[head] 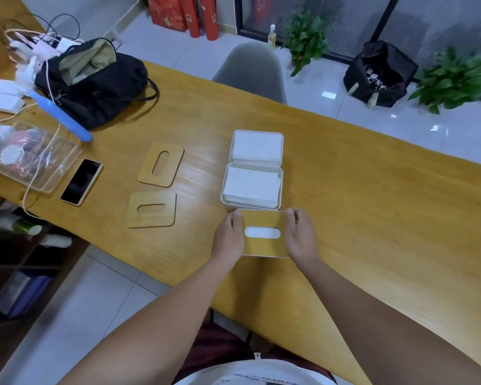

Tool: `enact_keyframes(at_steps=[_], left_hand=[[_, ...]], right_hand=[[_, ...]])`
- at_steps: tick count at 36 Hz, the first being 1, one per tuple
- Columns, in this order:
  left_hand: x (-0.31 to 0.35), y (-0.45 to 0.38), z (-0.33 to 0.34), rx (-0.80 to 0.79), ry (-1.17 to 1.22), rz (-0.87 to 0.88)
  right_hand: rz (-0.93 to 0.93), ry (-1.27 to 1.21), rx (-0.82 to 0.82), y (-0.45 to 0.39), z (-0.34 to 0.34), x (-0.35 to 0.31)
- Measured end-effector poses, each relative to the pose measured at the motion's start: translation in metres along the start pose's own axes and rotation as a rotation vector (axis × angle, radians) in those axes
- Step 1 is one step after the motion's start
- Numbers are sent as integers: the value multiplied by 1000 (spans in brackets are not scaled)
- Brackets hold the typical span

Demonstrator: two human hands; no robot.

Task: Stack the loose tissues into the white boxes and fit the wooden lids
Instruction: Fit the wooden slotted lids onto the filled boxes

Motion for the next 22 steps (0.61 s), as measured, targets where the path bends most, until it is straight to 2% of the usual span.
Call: enact_keyframes(at_steps=[3, 10, 15, 22], left_hand=[[6, -4, -19, -10, -93, 38], [13, -11, -78, 20, -129, 114], [3, -17, -133, 21, -107, 115], [-31, -33, -229, 64, -160, 75]], right_hand=[[-53, 36, 45, 5, -15, -15], [-375, 144, 82, 45, -9, -88], [-516, 166, 14, 69, 42, -139], [-493, 283, -93, 85, 141, -186]])
Point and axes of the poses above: each hand's wrist, its own y-axis away from the middle knuckle, its own z-axis out of the palm, x = y × z, the point moved 8 cm from there along -y, towards the middle knuckle, and after that the axes turned 8 degrees about z, right-handed, at the moved point
